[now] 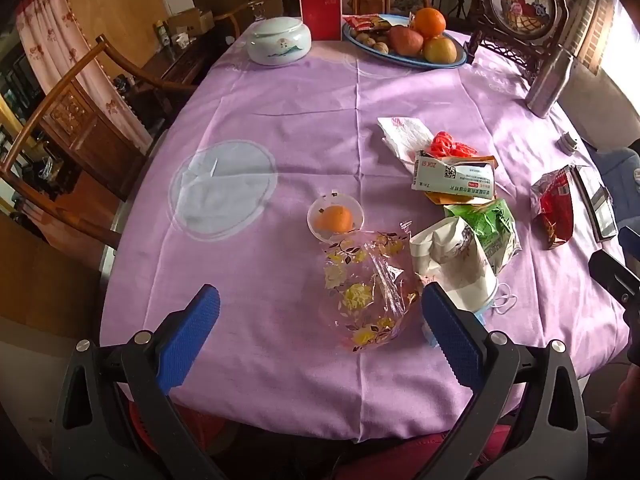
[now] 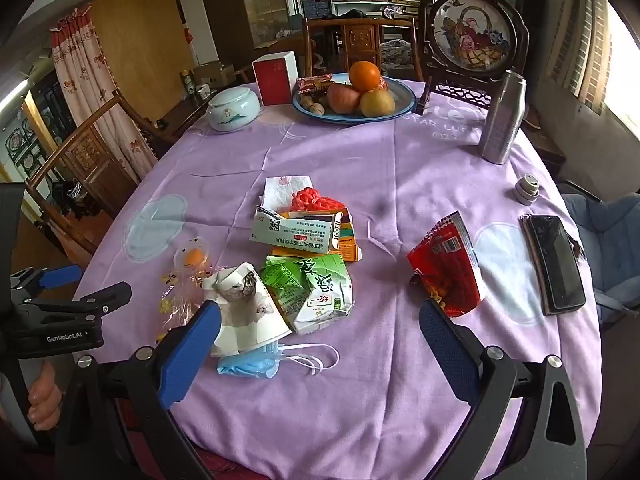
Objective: Collect trash
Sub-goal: 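Move the right tool toward the crumpled white paper cup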
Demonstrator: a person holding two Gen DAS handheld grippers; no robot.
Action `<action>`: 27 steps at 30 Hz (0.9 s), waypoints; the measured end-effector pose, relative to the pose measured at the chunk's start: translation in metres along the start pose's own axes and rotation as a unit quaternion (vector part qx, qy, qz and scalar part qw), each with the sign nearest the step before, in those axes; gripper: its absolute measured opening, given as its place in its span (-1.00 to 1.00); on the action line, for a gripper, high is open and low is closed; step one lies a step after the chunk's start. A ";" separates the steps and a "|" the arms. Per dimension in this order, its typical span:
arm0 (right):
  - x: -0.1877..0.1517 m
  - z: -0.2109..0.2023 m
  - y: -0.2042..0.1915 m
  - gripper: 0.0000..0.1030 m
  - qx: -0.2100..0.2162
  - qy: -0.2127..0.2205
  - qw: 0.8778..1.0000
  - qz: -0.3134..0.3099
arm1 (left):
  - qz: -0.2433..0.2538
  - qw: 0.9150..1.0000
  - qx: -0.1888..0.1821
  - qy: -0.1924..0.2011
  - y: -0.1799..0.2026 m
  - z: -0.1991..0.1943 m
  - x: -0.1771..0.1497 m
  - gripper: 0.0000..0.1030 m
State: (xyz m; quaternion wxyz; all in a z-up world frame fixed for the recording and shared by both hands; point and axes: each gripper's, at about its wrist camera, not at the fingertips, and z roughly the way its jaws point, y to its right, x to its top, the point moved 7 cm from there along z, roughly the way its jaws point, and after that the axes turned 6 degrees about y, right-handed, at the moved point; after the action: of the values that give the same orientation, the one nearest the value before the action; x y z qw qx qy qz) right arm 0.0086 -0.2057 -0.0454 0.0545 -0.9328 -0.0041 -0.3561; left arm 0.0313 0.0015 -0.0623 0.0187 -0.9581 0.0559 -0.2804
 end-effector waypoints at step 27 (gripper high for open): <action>0.001 0.040 -0.016 0.89 0.030 -0.036 0.999 -0.020 | -0.019 0.999 0.024 -0.030 -0.019 0.015 -0.004 0.89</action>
State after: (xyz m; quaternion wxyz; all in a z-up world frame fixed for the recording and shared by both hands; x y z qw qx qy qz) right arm 0.0354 -0.1856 -0.0727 0.0748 -0.9429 -0.0354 -0.3227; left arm 0.0379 0.0206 -0.0757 0.0379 -0.9663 0.0304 -0.2528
